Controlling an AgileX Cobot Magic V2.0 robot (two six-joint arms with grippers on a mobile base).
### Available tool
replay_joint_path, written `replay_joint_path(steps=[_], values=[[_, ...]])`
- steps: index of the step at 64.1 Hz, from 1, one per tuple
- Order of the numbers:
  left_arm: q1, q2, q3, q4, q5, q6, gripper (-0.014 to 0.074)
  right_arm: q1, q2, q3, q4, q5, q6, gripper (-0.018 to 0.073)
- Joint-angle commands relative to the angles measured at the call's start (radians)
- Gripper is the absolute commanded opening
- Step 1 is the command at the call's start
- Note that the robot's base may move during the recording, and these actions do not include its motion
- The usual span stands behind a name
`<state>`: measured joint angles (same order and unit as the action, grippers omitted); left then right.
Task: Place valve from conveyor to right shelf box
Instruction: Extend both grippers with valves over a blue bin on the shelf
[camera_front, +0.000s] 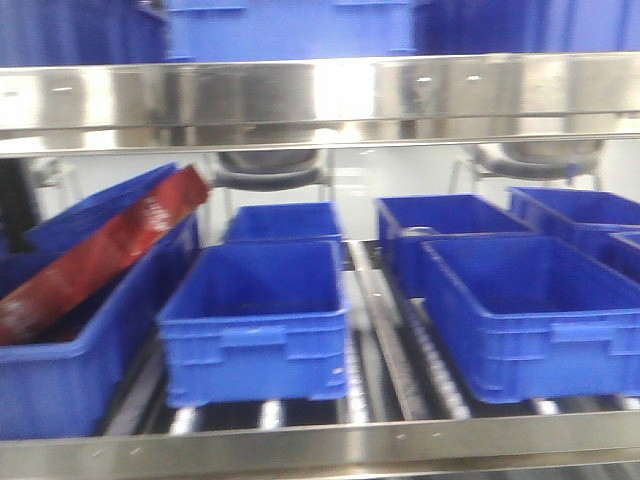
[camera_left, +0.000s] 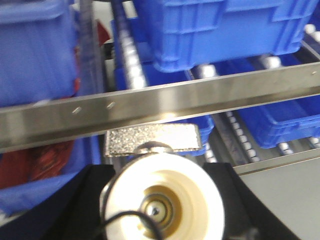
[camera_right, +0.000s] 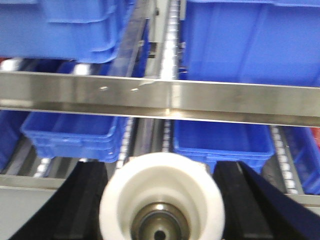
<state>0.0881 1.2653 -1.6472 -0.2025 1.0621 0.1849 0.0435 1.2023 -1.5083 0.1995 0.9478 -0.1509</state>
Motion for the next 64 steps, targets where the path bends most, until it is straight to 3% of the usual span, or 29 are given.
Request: replay_joint_path(steps=[1,64], values=[[-0.005,-0.010,-0.013,-0.014,-0.041,-0.005,-0.0111,0.001,-0.014,-0.016,-0.001,-0.065,-0.006,-0.0162],[-0.005,-0.010,-0.013,-0.014,-0.041,-0.005,-0.0111,0.001,-0.014,-0.016,-0.001,-0.065,-0.006,-0.0162]])
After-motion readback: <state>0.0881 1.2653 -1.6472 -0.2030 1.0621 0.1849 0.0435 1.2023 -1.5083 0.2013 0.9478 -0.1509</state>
